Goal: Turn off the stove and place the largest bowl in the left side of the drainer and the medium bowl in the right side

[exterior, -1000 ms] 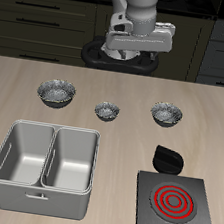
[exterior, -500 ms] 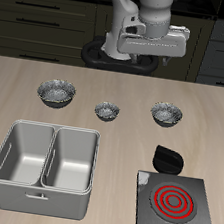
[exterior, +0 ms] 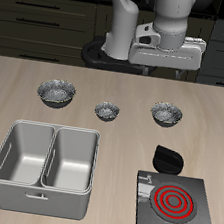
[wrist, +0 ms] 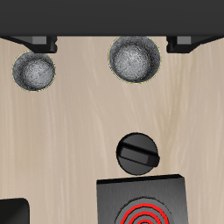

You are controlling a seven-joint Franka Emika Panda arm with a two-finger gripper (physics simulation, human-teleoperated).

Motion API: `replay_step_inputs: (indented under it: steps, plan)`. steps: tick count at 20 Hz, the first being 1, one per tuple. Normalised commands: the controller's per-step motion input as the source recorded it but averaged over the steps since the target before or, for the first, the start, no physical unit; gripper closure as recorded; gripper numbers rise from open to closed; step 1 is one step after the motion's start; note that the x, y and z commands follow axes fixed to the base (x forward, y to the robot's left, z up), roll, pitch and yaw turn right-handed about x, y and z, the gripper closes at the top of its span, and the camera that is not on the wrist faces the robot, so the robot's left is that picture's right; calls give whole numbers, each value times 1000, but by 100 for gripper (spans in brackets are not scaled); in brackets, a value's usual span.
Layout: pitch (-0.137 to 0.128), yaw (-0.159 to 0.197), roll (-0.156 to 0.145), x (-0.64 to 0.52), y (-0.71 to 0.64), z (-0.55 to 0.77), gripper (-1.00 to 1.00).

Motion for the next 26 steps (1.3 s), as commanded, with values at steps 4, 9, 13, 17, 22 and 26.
replay_step_inputs:
  steps: [4,9,13,17,22,26]
  plan:
    - [2,-9,15,432,349,34,-100]
    - [11,69,36,394,243,-7,-100]
    - [-29,34,-46,217,58,74,-100]
    - [-30,45,-9,181,80,111,-100]
    - [-4,97,33,245,27,1,-100]
    - [3,95,77,154,-8,-38,-100]
